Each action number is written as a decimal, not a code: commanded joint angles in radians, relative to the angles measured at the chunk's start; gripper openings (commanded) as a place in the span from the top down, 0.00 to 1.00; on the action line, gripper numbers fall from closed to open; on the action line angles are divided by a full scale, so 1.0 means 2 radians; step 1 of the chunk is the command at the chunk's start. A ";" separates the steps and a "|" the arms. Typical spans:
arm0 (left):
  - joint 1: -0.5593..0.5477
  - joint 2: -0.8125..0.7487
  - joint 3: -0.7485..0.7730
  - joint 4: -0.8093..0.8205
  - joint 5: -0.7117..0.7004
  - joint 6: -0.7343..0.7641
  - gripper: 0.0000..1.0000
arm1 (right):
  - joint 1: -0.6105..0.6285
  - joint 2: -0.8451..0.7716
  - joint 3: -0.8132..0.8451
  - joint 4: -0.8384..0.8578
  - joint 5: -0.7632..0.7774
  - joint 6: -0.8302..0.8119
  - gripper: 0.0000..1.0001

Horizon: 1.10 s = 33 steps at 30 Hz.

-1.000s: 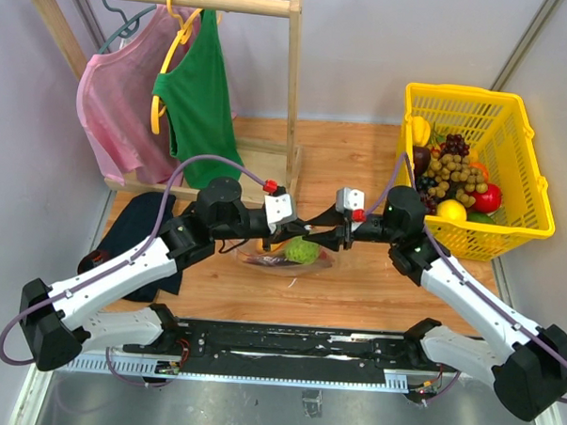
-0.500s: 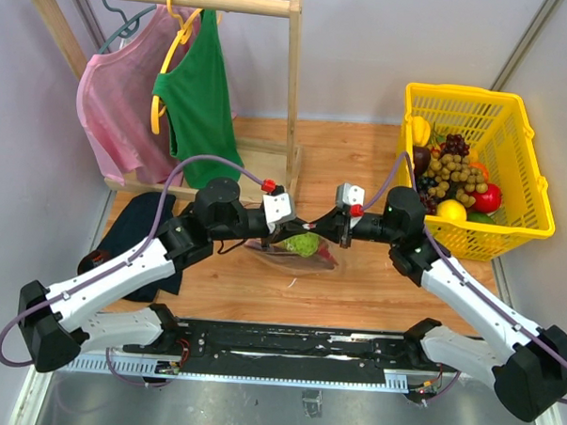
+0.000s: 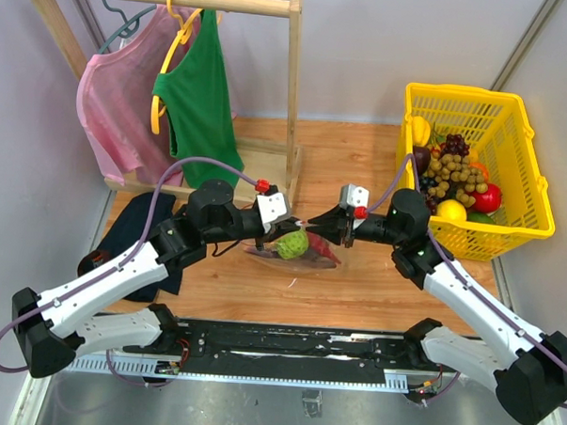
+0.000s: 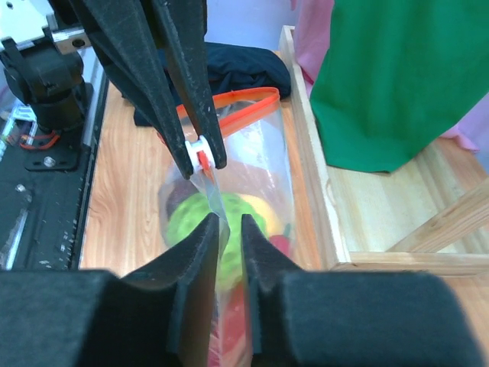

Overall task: Place the food in the zip-top bag and seal the zipper
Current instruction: Zip the zipper food storage bag at the center of the board.

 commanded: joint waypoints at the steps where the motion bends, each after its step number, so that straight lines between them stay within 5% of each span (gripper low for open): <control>1: -0.002 -0.003 0.009 -0.004 0.012 0.019 1.00 | -0.011 -0.023 0.008 -0.010 -0.021 -0.025 0.75; 14: -0.002 0.026 0.047 -0.010 0.072 0.052 1.00 | -0.009 -0.045 0.031 -0.042 -0.045 -0.040 0.62; 28: -0.002 0.034 0.056 -0.019 0.099 0.059 1.00 | -0.007 -0.049 0.037 -0.037 -0.036 -0.034 0.80; 33: -0.002 0.036 0.056 -0.020 0.099 0.059 1.00 | -0.007 -0.049 0.037 -0.037 -0.045 -0.034 0.80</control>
